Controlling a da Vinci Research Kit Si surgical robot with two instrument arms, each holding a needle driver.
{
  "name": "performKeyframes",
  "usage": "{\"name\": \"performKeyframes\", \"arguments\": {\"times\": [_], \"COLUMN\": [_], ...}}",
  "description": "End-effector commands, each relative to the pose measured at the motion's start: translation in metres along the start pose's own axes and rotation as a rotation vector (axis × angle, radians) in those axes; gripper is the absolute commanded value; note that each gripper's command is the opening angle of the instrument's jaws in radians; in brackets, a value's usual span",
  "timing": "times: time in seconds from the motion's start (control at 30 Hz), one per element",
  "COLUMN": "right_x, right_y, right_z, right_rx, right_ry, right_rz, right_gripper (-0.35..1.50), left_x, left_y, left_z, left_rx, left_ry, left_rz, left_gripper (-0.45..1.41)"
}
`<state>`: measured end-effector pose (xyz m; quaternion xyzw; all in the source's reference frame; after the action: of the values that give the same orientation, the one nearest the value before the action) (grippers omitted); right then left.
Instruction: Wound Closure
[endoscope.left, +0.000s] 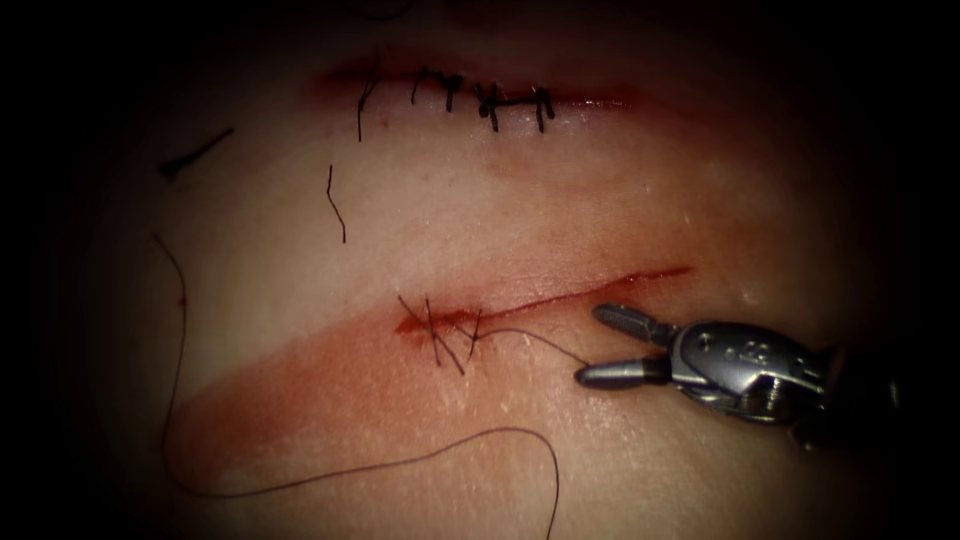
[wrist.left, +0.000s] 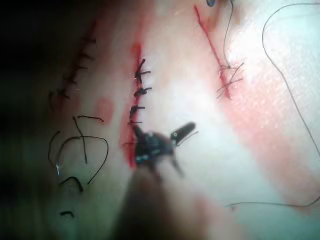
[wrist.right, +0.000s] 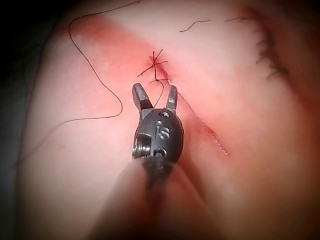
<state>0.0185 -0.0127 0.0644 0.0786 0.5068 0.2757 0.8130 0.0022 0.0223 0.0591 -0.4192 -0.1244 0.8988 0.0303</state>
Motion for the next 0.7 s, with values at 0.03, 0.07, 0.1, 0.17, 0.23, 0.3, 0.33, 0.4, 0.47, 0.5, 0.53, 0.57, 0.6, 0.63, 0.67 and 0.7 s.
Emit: {"name": "performKeyframes", "arguments": {"times": [0.03,0.07,0.1,0.17,0.23,0.3,0.33,0.4,0.47,0.5,0.53,0.57,0.6,0.63,0.67,0.7], "right_x": [-0.0006,-0.0006,-0.0006,-0.0006,-0.0006,-0.0008,-0.0008,-0.0009,-0.001,-0.0011,-0.0012,-0.0013,-0.0013,-0.0014,-0.0015,-0.0016], "right_y": [-0.0002,0.0,0.0001,0.0005,0.0008,0.0014,0.0015,0.0018,0.0021,0.0022,0.0023,0.0024,0.0025,0.0026,0.0027,0.0027], "right_z": [0.0001,-0.0002,-0.0004,-0.0012,-0.0019,-0.0038,-0.0044,-0.0055,-0.0063,-0.0067,-0.007,-0.0074,-0.0076,-0.0079,-0.0081,-0.0083], "right_rx": [0.006,0.003,-0.001,-0.011,-0.015,-0.039,-0.046,-0.06,-0.071,-0.078,-0.085,-0.095,-0.1,-0.107,-0.11,-0.115], "right_ry": [-0.001,-0.003,-0.005,-0.011,-0.015,-0.03,-0.034,-0.043,-0.05,-0.053,-0.057,-0.062,-0.064,-0.067,-0.069,-0.071], "right_rz": [0.003,0.004,0.004,0.005,0.007,0.015,0.018,0.016,0.014,0.015,0.017,0.019,0.014,0.016,0.016,0.017], "right_gripper": [1.48,1.48,1.48,1.48,1.48,1.48,1.48,1.48,1.48,1.48,1.48,1.48,1.48,1.48,1.48,1.48], "left_x": [0.0003,0.0014,0.0022,0.0036,0.0052,0.0074,0.0079,0.0085,0.0091,0.0094,0.0097,0.0099,0.0101,0.0103,0.0105,0.0107], "left_y": [-0.0001,0.0005,0.001,0.0023,0.004,0.007,0.0079,0.009,0.0101,0.0105,0.011,0.0113,0.0116,0.0119,0.012,0.0121], "left_z": [0.0015,0.0026,0.0036,0.0059,0.009,0.0152,0.0171,0.0199,0.0232,0.0245,0.0262,0.0273,0.0283,0.0296,0.0303,0.0311], "left_rx": [0.005,0.009,0.011,0.014,0.029,0.057,0.064,0.074,0.091,0.096,0.101,0.101,0.107,0.115,0.121,0.127], "left_ry": [0.028,0.074,0.108,0.162,0.175,0.178,0.178,0.18,0.159,0.147,0.132,0.123,0.116,0.109,0.106,0.103], "left_rz": [-0.003,-0.021,-0.031,-0.043,-0.031,-0.023,-0.018,-0.01,-0.002,0.001,0.005,0.007,0.009,0.01,0.011,0.011], "left_gripper": [1.06,1.06,1.06,1.06,1.06,1.04,1.04,1.03,1.03,1.01,1.01,0.99,0.96,0.94,0.89,0.82]}}
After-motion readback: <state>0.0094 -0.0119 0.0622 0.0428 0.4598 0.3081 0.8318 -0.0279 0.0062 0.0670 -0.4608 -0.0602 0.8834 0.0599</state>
